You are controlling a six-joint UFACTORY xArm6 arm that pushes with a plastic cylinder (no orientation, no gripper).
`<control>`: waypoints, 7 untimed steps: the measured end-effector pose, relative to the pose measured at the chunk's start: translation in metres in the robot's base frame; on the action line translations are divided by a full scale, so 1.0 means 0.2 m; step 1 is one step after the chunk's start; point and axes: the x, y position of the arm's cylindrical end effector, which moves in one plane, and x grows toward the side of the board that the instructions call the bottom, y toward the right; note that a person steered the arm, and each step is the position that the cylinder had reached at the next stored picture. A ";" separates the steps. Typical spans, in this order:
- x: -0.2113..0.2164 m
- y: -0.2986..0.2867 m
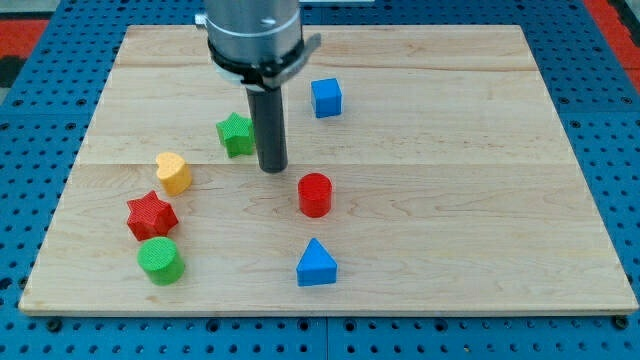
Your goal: Point your arm below blue cube
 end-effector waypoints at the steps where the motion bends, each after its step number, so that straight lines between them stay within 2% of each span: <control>1: -0.02 -0.01; 3: -0.02 -0.01; 5: 0.08 0.01; 7: 0.08 0.11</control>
